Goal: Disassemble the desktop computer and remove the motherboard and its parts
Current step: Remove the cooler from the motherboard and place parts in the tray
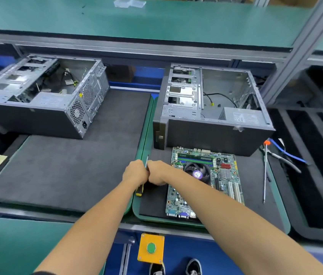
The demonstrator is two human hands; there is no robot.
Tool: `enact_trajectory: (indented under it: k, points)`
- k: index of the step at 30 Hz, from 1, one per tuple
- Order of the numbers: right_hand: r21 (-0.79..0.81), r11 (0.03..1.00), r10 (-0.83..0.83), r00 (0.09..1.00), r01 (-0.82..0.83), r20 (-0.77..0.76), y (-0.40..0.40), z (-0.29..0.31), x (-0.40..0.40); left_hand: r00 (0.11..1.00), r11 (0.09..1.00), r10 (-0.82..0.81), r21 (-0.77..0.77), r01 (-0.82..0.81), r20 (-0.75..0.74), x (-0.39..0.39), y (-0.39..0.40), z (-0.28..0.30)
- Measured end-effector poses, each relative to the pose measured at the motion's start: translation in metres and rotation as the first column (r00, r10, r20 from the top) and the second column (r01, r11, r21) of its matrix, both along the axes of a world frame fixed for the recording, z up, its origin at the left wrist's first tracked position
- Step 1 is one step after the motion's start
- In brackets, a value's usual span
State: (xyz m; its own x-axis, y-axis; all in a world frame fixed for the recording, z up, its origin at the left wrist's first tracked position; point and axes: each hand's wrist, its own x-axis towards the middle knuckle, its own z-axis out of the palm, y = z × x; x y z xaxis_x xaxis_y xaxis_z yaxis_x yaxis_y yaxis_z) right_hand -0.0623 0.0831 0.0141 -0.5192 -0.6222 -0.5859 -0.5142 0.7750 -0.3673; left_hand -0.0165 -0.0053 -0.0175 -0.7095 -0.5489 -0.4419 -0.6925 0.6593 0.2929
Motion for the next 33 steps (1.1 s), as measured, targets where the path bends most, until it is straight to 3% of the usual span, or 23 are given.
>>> enact_trajectory:
  k: [2, 5, 6, 8, 10, 12, 13, 15, 17, 18, 20, 22, 30, 33]
  points:
    - [-0.016, 1.000, 0.006, 1.000, -0.006, -0.009, 0.004, 0.011, -0.002, 0.997, 0.997, 0.029, 0.078, -0.024, -0.067, -0.004, 0.000, 0.012]
    - [-0.052, 0.999, 0.011, 0.999, -0.014, -0.051, 0.011, 0.039, -0.012, 0.962, 0.917, 0.197, 0.382, -0.113, -0.190, -0.015, 0.003, 0.035]
    - [-0.064, 0.998, 0.003, 0.998, -0.007, -0.068, 0.013, 0.050, -0.018, 0.933, 0.838, 0.294, 0.526, -0.147, -0.207, -0.019, 0.008, 0.044]
    - [-0.083, 0.997, -0.013, 0.994, 0.004, -0.105, 0.022, 0.075, -0.030, 0.857, 0.593, 0.469, 0.795, -0.129, -0.212, -0.028, 0.022, 0.065]
    - [-0.089, 0.996, -0.028, 0.995, 0.019, -0.097, 0.034, 0.098, -0.042, 0.806, 0.394, 0.558, 0.918, -0.049, -0.197, -0.036, 0.036, 0.085]
    - [-0.081, 0.996, -0.038, 0.997, 0.032, -0.069, 0.045, 0.116, -0.051, 0.815, 0.339, 0.544, 0.941, 0.006, -0.201, -0.041, 0.045, 0.094]
    - [-0.073, 0.997, -0.043, 0.996, 0.038, -0.073, 0.053, 0.124, -0.055, 0.839, 0.373, 0.498, 0.928, 0.024, -0.222, -0.042, 0.048, 0.098]
    - [-0.055, 0.997, -0.059, 0.995, 0.054, -0.085, 0.063, 0.135, -0.060, 0.875, 0.608, 0.349, 0.791, 0.061, -0.336, -0.044, 0.046, 0.097]
    - [-0.030, 0.999, -0.043, 0.995, 0.040, -0.092, 0.074, 0.145, -0.062, 0.848, 0.886, 0.139, 0.448, 0.124, -0.511, -0.045, 0.040, 0.091]
    - [-0.015, 1.000, -0.017, 0.995, 0.015, -0.096, 0.078, 0.149, -0.061, 0.824, 0.940, 0.032, 0.297, 0.167, -0.565, -0.045, 0.038, 0.090]
    - [-0.021, 1.000, 0.021, 0.991, -0.023, -0.133, 0.084, 0.154, -0.061, 0.793, 0.924, -0.175, 0.180, 0.336, -0.584, -0.046, 0.038, 0.087]
    - [-0.063, 0.997, 0.029, 0.988, -0.039, -0.149, 0.085, 0.158, -0.062, 0.770, 0.870, -0.290, 0.179, 0.459, -0.568, -0.046, 0.041, 0.082]
    - [-0.200, 0.977, 0.019, 0.973, -0.066, -0.230, 0.083, 0.164, -0.071, 0.805, 0.876, -0.287, 0.197, 0.439, -0.519, -0.043, 0.049, 0.058]
    - [-0.162, 0.985, 0.023, 0.970, -0.063, -0.242, 0.081, 0.155, -0.072, 0.814, 0.858, -0.396, 0.144, 0.493, -0.424, -0.039, 0.046, 0.044]
